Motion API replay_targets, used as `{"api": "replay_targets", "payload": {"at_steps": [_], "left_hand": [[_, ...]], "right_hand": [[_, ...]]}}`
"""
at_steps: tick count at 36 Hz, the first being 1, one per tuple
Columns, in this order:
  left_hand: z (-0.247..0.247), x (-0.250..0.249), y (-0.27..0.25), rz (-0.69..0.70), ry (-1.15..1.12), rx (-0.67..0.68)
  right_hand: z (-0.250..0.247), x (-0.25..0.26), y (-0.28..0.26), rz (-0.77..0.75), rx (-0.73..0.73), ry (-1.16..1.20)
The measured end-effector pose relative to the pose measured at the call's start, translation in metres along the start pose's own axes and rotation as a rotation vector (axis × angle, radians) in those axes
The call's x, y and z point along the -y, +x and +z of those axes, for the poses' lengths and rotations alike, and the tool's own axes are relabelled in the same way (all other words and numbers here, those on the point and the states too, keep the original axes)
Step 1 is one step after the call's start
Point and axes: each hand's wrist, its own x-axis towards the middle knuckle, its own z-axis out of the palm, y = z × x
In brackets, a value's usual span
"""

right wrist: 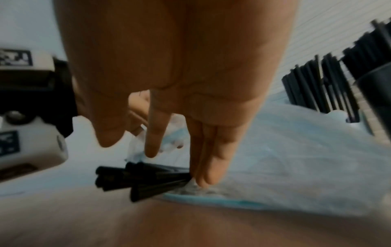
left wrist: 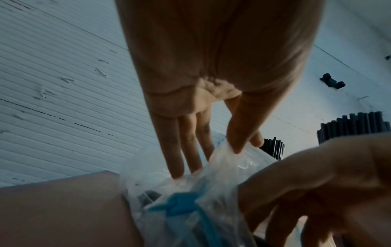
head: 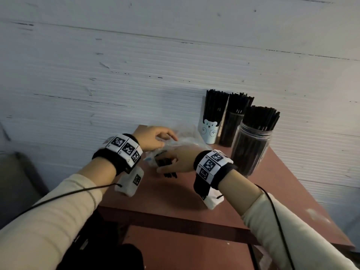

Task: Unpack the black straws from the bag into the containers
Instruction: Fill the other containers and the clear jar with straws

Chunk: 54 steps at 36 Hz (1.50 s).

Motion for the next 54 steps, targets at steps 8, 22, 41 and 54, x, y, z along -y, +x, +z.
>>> {"api": "replay_targets", "payload": {"at_steps": [8, 22, 41, 54], "left_hand": [[0.0, 0.0, 0.0, -0.006, -0.013, -0.026], [-0.002, 0.005, 0.001, 0.02, -0.099, 0.008], [-0.006, 0.004, 0.001, -0.018, -0.111, 0.047], [-0.002, -0.001, -0.003, 0.008, -0.042, 0.064]], "right_hand": [[0.011, -0.001, 0.013, 0.167, 0.143, 0.006], [0.018, -0.007, 0.022, 0.153, 0.205, -0.087], [0.01, -0.014, 0.007, 0.03, 0.159, -0.028], [0.01, -0.014, 0.01, 0.03, 0.039, -0.172]]}}
